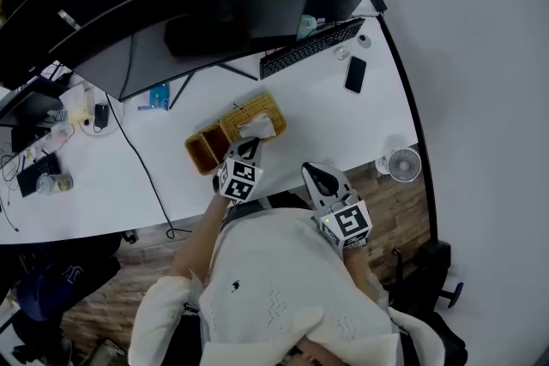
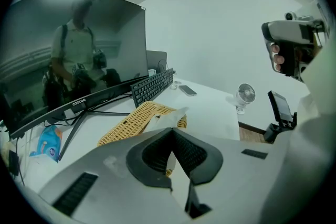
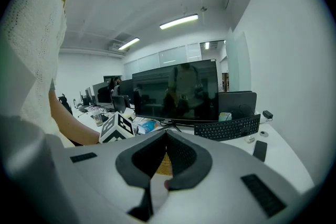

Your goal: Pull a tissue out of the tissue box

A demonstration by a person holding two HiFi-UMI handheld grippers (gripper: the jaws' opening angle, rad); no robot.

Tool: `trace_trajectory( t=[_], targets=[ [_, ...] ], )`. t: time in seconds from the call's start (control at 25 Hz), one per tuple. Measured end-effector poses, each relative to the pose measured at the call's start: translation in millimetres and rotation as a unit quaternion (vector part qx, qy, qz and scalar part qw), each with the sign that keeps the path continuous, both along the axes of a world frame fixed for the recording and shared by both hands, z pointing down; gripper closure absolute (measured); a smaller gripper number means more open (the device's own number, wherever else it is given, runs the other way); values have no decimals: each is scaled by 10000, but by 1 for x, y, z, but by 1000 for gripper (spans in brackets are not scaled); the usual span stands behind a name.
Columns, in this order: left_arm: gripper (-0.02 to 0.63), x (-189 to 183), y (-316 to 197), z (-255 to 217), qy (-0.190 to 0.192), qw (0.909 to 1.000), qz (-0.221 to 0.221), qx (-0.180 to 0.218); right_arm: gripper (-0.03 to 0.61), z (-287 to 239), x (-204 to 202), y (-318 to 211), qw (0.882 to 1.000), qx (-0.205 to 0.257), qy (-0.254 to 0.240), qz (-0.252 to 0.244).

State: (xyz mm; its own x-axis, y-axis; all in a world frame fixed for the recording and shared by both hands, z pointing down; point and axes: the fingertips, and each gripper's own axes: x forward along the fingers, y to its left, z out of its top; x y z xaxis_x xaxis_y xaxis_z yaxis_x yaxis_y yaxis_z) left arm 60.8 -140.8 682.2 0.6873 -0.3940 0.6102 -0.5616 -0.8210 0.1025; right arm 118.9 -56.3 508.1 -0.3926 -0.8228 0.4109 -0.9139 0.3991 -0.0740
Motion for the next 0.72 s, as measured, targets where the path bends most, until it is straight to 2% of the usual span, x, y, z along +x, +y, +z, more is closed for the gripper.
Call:
trace_trajectory(
  t=[0.72],
  targets=[
    [601,-8,7,-10,112,9995,-278,60,577,1,-9,-6,9990,8,17,-439]
  ],
)
